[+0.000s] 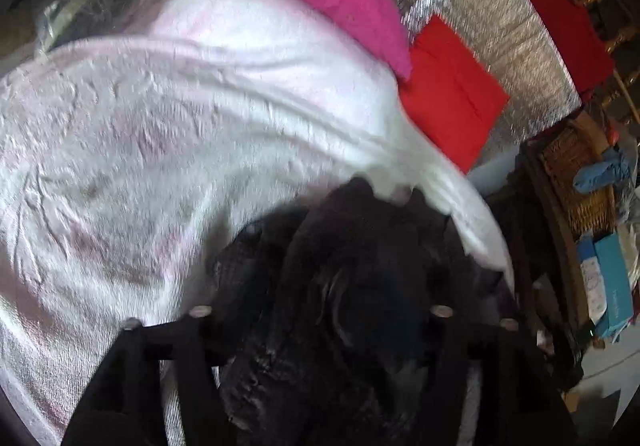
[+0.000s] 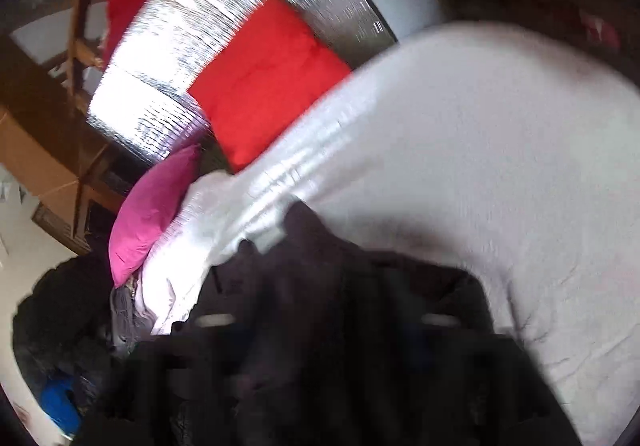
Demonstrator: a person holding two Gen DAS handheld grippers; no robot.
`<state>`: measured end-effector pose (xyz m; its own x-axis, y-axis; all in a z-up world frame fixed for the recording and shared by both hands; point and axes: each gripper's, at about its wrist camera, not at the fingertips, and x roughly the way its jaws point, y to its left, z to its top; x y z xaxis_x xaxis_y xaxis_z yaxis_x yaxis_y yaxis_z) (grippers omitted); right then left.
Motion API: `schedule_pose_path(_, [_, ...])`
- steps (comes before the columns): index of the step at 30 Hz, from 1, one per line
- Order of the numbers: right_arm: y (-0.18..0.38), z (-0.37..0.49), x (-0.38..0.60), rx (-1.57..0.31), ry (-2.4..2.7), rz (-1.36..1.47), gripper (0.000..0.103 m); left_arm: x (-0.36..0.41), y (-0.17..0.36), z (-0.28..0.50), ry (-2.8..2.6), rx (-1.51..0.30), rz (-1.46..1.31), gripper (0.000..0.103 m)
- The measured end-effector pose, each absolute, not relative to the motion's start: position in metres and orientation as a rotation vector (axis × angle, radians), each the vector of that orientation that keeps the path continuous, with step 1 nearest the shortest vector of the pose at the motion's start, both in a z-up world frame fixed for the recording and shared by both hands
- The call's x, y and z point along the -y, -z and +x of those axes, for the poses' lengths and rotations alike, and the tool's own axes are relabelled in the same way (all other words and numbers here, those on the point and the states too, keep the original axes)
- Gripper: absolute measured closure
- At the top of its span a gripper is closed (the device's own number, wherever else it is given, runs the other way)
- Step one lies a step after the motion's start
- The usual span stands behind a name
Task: Fold large clothes
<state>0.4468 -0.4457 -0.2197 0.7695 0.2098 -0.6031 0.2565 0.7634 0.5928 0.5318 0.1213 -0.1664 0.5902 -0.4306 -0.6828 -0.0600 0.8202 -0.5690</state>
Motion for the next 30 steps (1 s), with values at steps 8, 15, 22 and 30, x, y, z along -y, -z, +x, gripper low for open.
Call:
schedule_pose_path(8, [0.182,0.458,0.371,-0.757,-0.131,0.407,0.022,-0.055,0.171,0.543,0.248,-0.961,-0.500,0.018])
schedule_pose_path(15, [0.262,0.505,0.317,-1.016,-0.035,0.159,0.028,-0.014,0.201,0.548,0.137,-1.013,-0.204,0.018])
schedule_pose_path(22, [0.245,0.501,0.311,-0.903,-0.008,0.085,0.079,-0.014,0.196,0.546,0.078,-0.963,-0.091,0.063])
schedule_pose_path(30, [0.204,0.507,0.334,-0.669,0.031,0.201,0.080,-0.025,0.160,0.567,-0.001,-0.832,-0.127,0.097])
